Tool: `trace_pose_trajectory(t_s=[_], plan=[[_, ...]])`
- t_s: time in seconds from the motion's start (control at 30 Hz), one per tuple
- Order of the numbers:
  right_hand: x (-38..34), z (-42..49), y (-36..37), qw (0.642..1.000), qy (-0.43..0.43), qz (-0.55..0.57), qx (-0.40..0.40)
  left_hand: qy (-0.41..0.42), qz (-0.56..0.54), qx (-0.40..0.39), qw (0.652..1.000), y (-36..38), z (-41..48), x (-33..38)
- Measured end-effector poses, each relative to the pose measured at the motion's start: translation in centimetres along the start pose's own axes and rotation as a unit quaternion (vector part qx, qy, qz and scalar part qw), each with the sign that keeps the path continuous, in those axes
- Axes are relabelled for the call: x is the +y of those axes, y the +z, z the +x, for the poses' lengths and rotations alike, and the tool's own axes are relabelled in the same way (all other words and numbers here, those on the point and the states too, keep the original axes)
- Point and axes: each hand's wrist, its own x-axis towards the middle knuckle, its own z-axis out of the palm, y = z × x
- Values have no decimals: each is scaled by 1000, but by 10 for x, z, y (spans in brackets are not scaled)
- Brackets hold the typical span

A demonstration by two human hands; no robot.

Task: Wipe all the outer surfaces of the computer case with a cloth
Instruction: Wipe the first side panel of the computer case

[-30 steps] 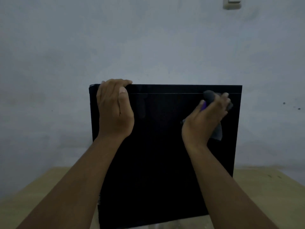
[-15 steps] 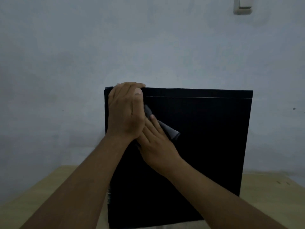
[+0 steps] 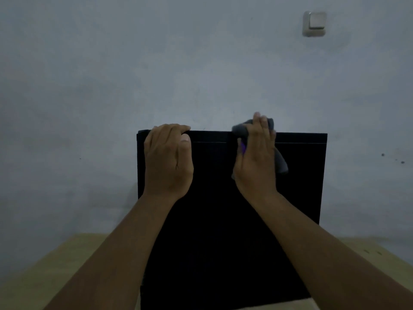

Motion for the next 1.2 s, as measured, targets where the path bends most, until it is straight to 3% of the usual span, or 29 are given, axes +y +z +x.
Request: trace_pose_trajectory(t_s=[0.07, 0.17, 0.3, 0.53, 0.63, 0.7, 0.8, 0.87, 1.03, 1.2], plan=[[-22, 10, 14, 999, -33, 5, -9, 8, 12, 8, 1000, 1, 0, -1], [-40, 11, 25, 988, -124, 5, -93, 21, 28, 5, 999, 1, 1, -5], [-19, 27, 6, 971, -201, -27, -129, 41, 44, 1, 998, 2, -1, -11], [85, 23, -56, 994, -54, -87, 27, 49, 50, 8, 997, 6, -2, -16], [118, 31, -80, 994, -4, -105, 10, 52, 46, 6, 998, 7, -2, -18], [125, 40, -91, 995, 76, -72, -8, 52, 46, 11, 998, 7, -2, -18], [127, 43, -102, 955, 285, 78, -4, 55, 46, 23, 997, 8, -1, -17], [126, 39, -102, 923, 357, 146, 6, 54, 44, 31, 997, 10, -1, -18], [106, 44, -101, 901, 406, 151, 31, 33, 32, 32, 998, 9, 7, -33], [61, 44, -111, 917, 388, 80, 45, -63, -51, 3, 997, 1, 10, -48]])
